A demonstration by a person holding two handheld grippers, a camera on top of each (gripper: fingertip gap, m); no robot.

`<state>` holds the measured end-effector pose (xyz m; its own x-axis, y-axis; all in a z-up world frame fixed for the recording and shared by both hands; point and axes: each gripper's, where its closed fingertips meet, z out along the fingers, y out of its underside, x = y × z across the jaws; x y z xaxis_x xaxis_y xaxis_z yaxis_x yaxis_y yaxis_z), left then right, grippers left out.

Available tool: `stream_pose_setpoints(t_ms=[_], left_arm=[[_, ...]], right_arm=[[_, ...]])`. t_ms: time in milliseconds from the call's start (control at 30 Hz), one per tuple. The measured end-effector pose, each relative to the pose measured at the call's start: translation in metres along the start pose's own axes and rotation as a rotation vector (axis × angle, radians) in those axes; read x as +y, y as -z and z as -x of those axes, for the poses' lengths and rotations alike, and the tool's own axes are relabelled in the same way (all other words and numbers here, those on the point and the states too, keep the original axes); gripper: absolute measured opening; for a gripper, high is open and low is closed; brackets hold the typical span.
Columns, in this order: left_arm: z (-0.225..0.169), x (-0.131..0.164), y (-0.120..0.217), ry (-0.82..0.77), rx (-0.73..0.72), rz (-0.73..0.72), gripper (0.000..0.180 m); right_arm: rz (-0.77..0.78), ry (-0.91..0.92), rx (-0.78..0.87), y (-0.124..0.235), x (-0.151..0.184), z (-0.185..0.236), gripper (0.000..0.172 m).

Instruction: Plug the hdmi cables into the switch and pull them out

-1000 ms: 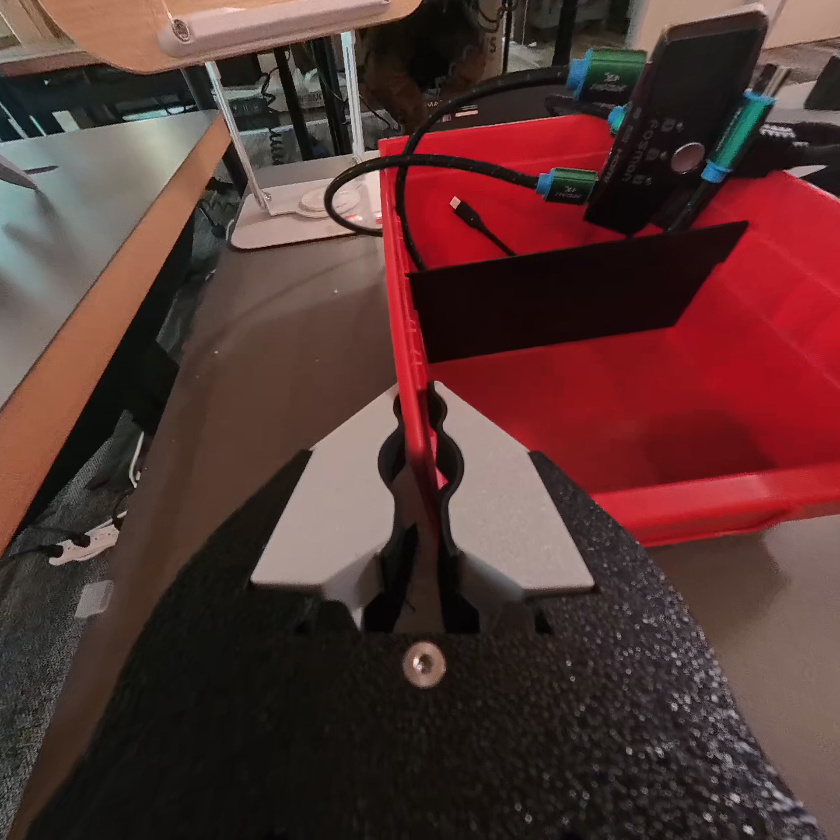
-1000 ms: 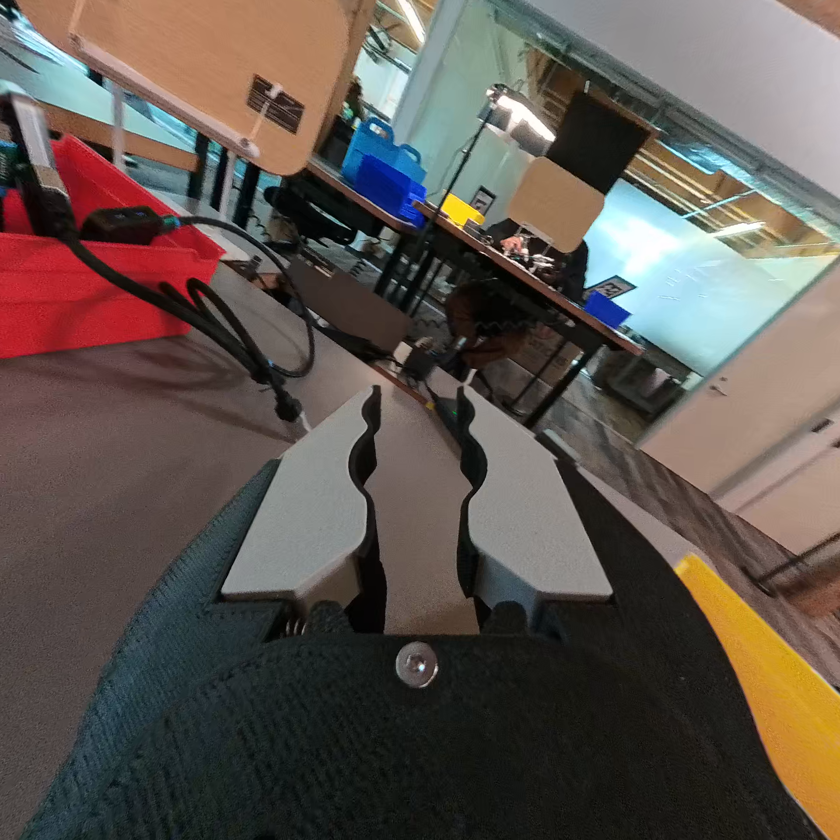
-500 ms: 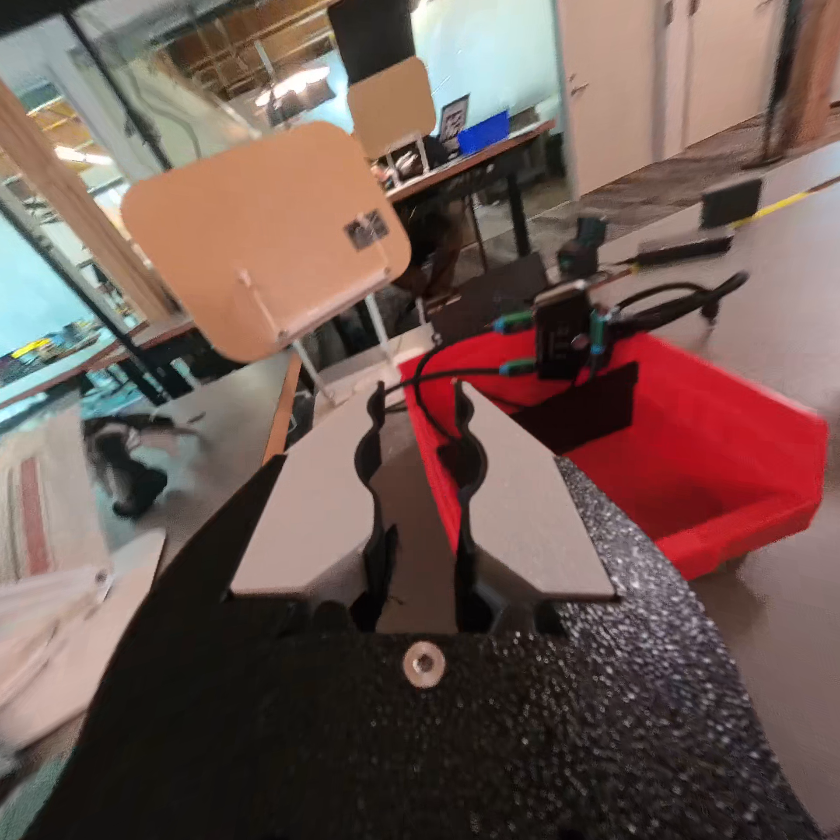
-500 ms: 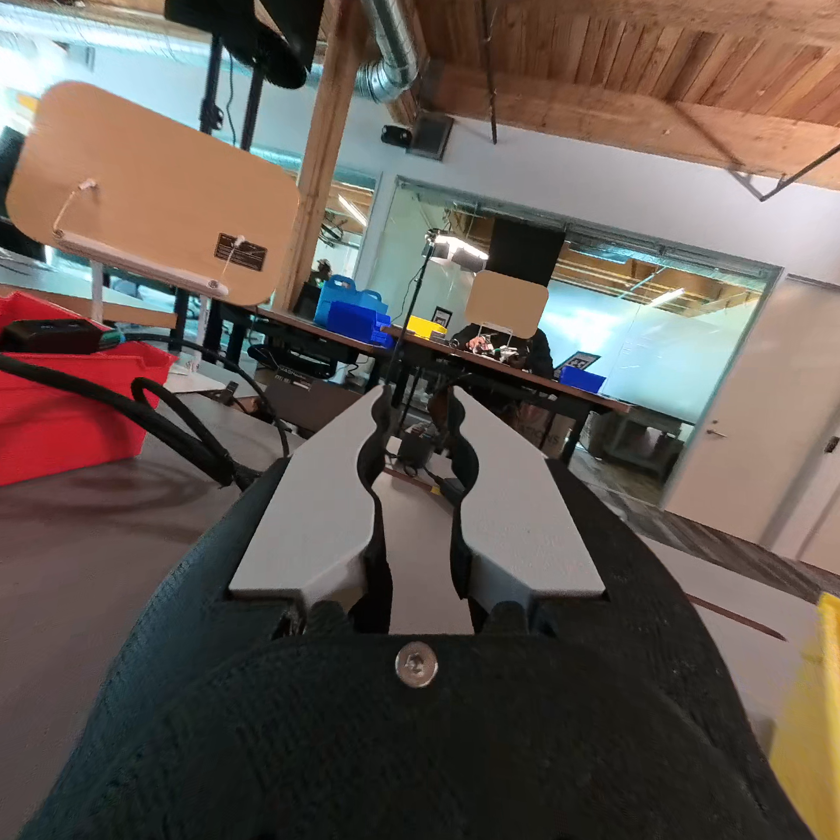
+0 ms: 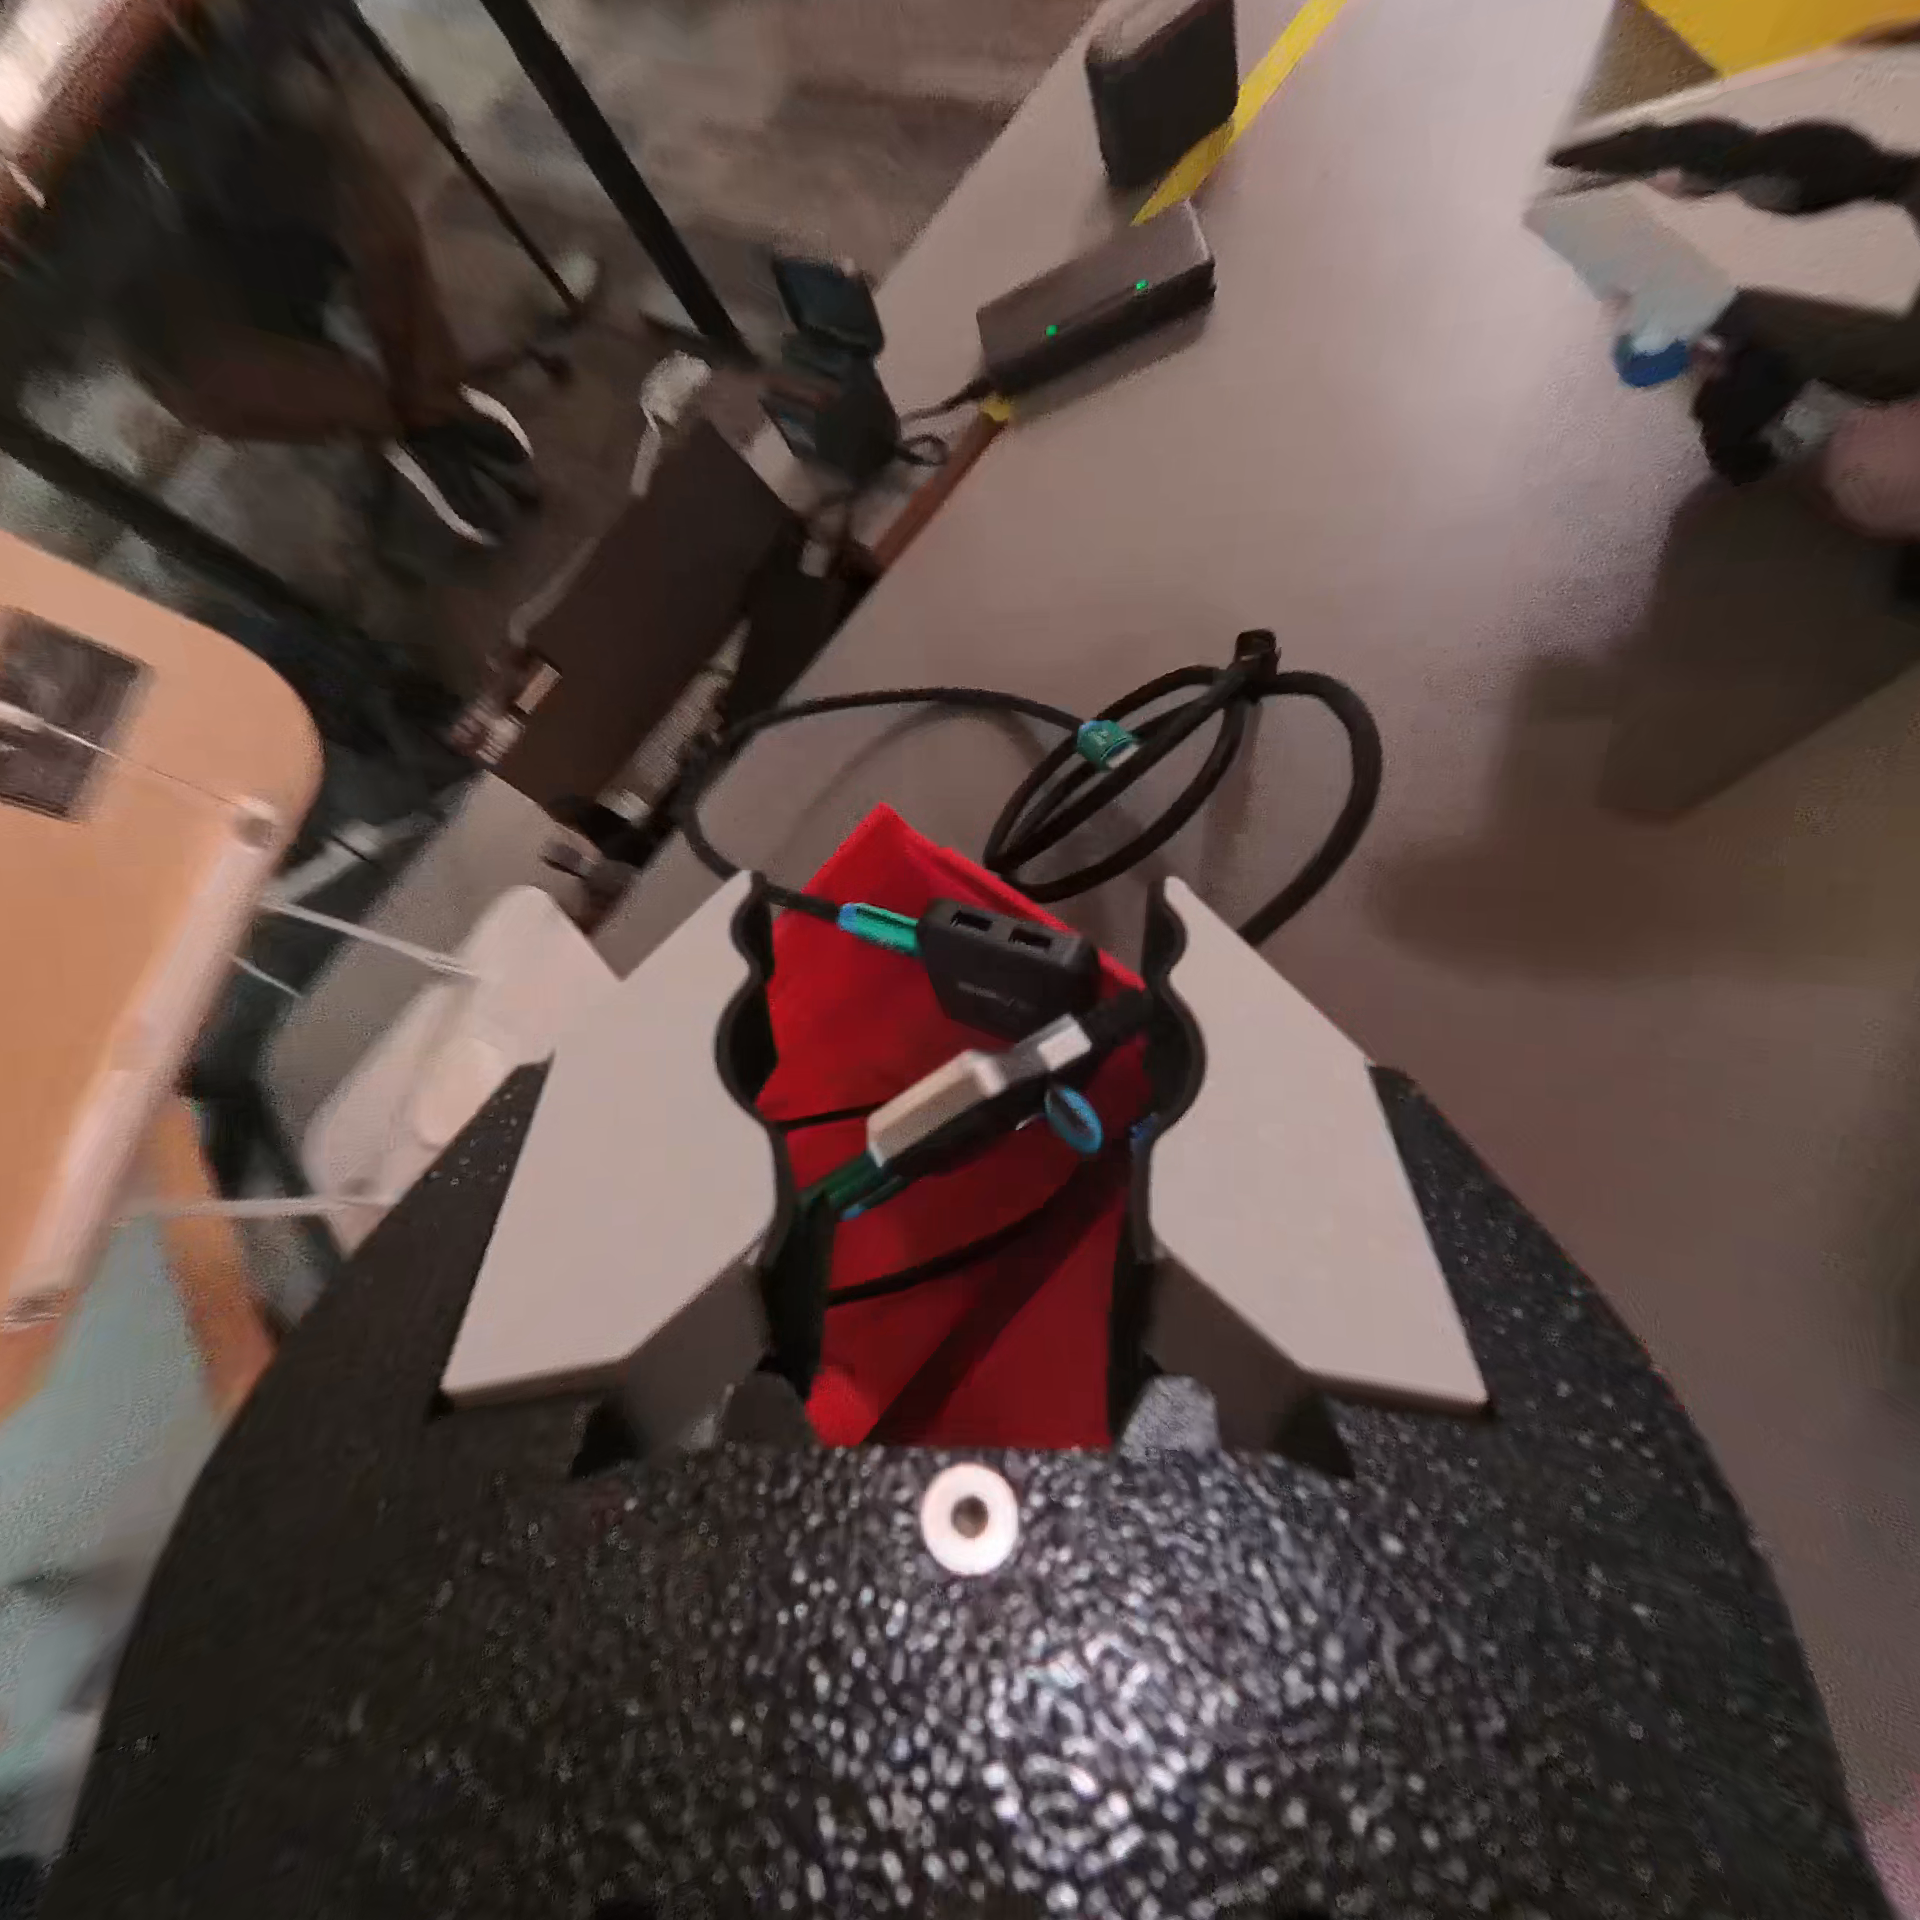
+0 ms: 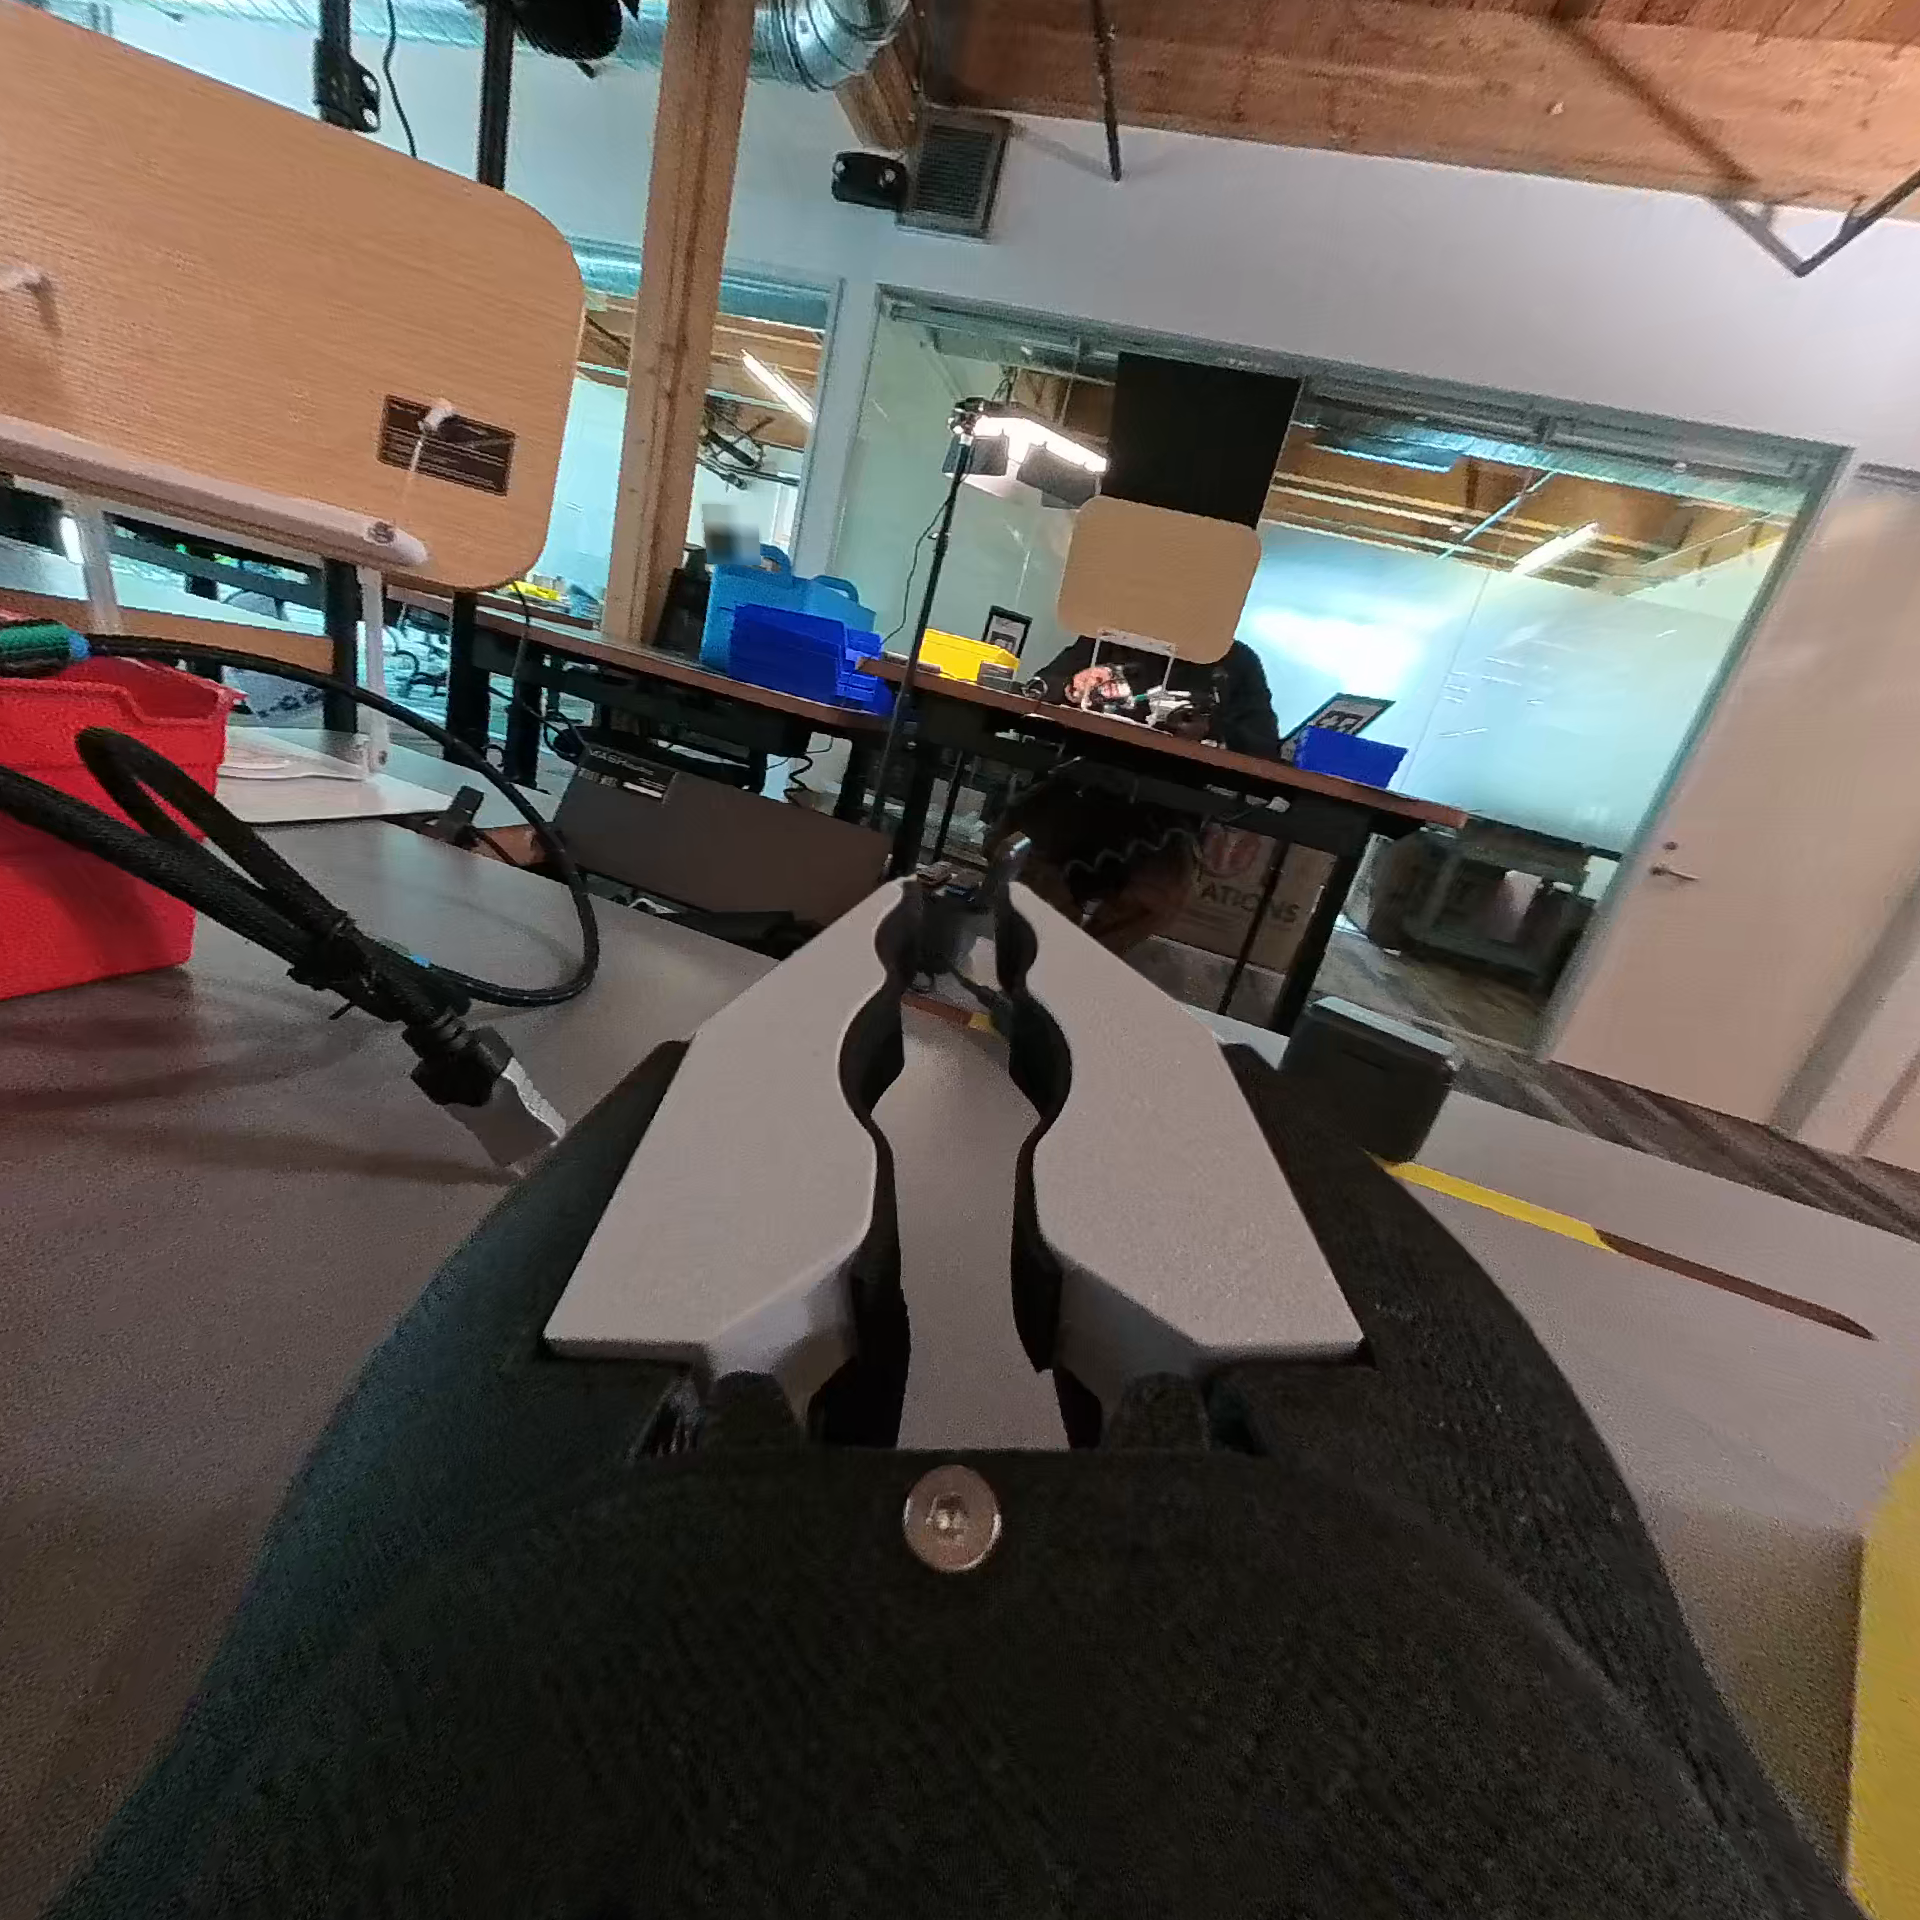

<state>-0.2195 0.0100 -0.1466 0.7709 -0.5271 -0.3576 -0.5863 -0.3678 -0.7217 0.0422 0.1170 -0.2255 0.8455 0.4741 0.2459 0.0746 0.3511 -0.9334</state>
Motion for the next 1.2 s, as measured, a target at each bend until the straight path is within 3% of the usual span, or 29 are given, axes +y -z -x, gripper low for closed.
stream_pose_setpoints(t_ms=[100,167,500,700,767,933,1200], left_arm=[[0.013,0.004,-0.035,0.176,0.046,0.129,0.064],[0.030,0.013,-0.054,0.224,-0.011,0.222,0.051],[0.035,0.069,-0.106,0.547,0.052,0.598,0.046],[0.026,0.096,-0.118,0.547,0.047,0.750,0.044],[0.021,0.092,-0.120,0.533,0.078,0.738,0.027],[0.024,0.083,-0.111,0.386,0.009,0.731,0.025],[0.044,0.020,-0.072,0.327,-0.094,0.465,0.014]], right_arm=[[0.002,-0.014,-0.030,-0.001,0.001,0.005,0.012],[0.004,-0.022,-0.051,-0.002,0.002,0.008,0.012],[0.014,-0.077,-0.110,-0.004,0.005,0.013,0.012],[0.018,-0.109,-0.106,-0.005,0.006,0.010,0.012],[0.019,-0.107,-0.108,-0.005,0.006,0.009,0.012],[0.049,-0.052,-0.071,-0.008,0.015,-0.008,0.011],[0.128,0.012,0.072,-0.010,0.036,-0.066,0.010]])
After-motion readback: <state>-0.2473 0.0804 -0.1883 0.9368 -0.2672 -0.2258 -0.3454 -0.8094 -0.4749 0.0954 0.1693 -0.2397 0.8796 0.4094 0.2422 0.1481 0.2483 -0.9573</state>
